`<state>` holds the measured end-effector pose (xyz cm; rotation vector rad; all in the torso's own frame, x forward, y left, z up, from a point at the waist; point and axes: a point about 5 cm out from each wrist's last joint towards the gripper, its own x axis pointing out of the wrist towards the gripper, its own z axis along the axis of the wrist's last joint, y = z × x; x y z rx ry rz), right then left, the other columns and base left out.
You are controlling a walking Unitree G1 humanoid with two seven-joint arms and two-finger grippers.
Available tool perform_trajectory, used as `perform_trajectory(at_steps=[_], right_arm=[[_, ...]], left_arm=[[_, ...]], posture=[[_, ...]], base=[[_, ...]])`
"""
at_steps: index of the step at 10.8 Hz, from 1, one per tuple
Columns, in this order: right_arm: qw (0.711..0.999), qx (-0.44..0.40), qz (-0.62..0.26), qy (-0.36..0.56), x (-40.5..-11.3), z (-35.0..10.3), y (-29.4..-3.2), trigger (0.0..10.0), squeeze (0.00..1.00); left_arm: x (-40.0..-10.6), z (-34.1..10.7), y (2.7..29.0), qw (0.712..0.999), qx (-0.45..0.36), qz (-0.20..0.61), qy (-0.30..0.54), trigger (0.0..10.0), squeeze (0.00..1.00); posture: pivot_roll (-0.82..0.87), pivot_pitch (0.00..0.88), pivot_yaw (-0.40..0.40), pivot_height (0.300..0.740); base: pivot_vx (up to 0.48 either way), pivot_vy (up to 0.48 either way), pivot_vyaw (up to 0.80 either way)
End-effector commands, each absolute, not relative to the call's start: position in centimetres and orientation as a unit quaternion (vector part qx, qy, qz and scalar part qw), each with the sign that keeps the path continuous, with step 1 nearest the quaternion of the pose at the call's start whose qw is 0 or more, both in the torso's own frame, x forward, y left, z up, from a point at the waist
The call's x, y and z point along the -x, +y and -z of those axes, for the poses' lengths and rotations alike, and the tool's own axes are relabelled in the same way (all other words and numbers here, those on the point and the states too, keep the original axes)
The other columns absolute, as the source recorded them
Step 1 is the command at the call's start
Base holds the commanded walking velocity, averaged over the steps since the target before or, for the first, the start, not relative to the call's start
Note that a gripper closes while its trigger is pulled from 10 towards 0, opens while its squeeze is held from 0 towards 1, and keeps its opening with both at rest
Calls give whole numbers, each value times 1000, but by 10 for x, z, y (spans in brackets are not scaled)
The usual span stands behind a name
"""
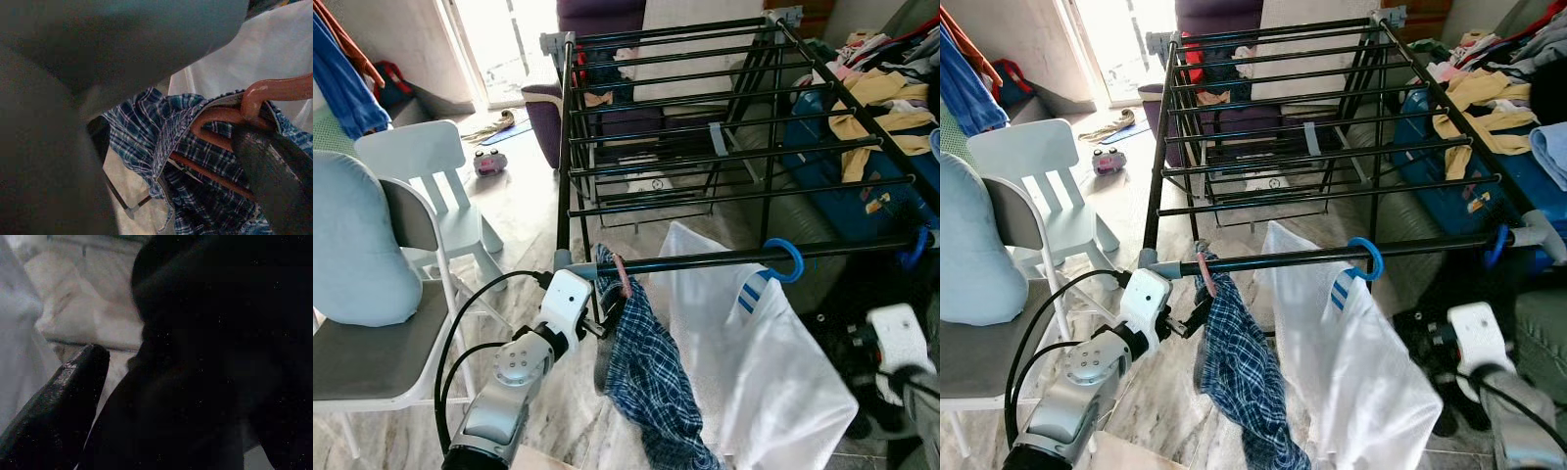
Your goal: Hang hanger
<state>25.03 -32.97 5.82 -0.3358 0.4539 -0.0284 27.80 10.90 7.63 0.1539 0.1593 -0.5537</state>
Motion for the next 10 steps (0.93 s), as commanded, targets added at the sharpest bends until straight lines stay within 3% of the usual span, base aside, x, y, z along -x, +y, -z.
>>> perform_trajectory(at_steps=[1,2,3,4,5,6,7,10], right_arm=[[966,167,28,195,-259,-69,-332,10000,0],[965,175,37,192,-261,-70,-333,10000,0],[963,179,50,195,-261,-70,-336,8000,0],[959,188,72,197,-262,-71,-338,0,0],[956,192,84,204,-262,-69,-340,1569,0],[956,188,83,208,-262,-65,-338,5686,0],[956,187,81,210,-262,-62,-335,353,0],[956,180,85,214,-260,-58,-335,0,0]], left_arm=[[-283,-82,108,956,-83,273,68,10000,0],[-283,-82,107,956,-82,275,67,10000,0],[-283,-82,105,955,-80,277,65,10000,0],[-282,-82,105,955,-79,279,65,10000,0],[-282,-81,105,955,-78,280,67,10000,0],[-282,-81,105,954,-79,281,68,10000,0],[-282,-81,104,954,-79,282,69,10000,0],[-282,-80,104,953,-80,282,72,10000,0]], posture=[[-222,0,74,740],[-222,0,75,740],[-222,0,75,740],[-220,0,74,740],[-220,0,76,740],[-218,0,77,740],[-216,0,77,740],[-220,0,78,740]], base=[[0,0,0],[0,0,0],[0,0,0],[0,0,0],[0,0,0],[0,0,0],[0,0,0],[0,0,0]])
